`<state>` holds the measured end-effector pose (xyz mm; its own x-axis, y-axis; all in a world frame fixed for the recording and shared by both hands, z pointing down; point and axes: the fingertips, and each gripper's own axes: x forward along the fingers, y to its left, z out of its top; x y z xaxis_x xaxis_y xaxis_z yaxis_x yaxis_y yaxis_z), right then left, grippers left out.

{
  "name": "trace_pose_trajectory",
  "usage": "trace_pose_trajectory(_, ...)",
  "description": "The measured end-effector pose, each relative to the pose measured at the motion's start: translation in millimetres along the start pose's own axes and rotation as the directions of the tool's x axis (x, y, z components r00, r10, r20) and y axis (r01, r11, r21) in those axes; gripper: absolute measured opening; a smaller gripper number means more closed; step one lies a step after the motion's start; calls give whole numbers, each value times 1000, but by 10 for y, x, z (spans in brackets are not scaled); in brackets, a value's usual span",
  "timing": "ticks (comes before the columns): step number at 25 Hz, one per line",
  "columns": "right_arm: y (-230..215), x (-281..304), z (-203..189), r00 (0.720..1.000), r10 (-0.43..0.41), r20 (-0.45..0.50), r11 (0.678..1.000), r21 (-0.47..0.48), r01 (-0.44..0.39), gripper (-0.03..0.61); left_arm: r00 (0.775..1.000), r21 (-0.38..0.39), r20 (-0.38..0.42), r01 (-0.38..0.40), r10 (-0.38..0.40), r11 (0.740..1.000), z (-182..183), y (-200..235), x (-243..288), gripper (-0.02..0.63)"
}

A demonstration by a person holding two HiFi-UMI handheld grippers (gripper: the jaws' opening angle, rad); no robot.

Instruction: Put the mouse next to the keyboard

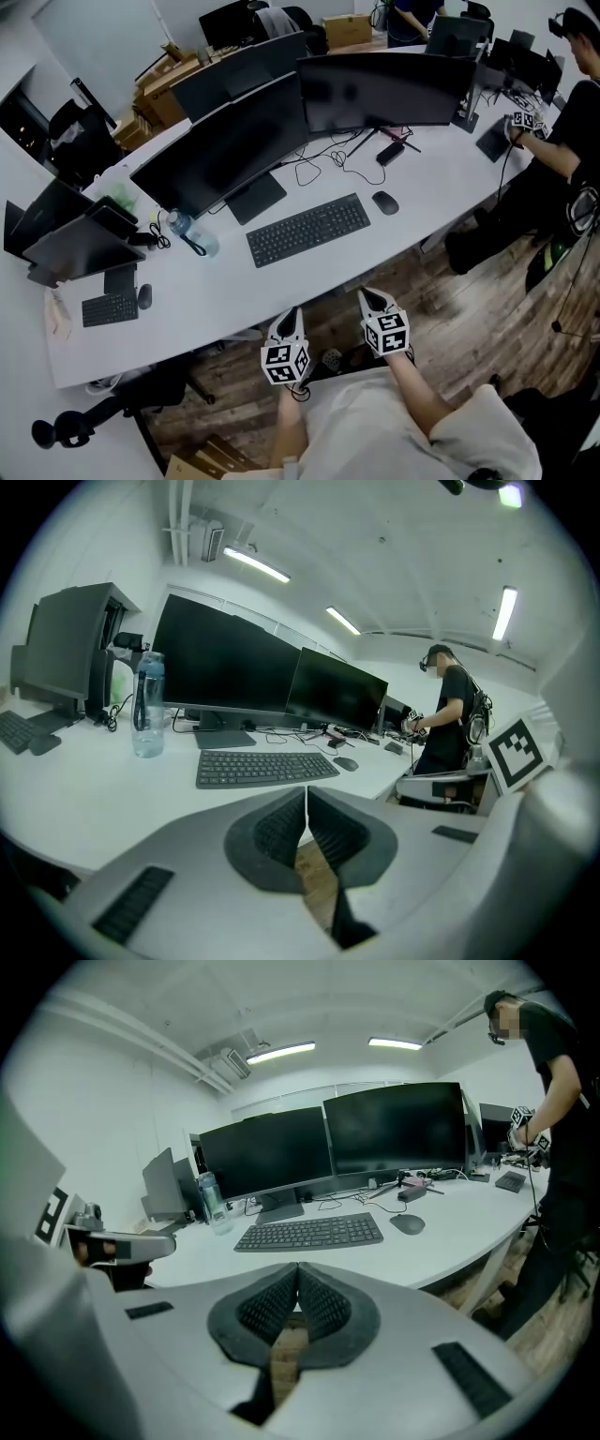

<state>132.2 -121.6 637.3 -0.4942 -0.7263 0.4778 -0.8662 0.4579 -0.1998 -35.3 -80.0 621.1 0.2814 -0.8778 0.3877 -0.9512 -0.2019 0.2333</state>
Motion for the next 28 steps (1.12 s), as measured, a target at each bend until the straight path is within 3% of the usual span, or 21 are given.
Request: trace_pose_trajectory(28,267,63,19,997,72,-4,993,-90,-72,2,1000,-2,8,-20,21,1000,25,91,-49,25)
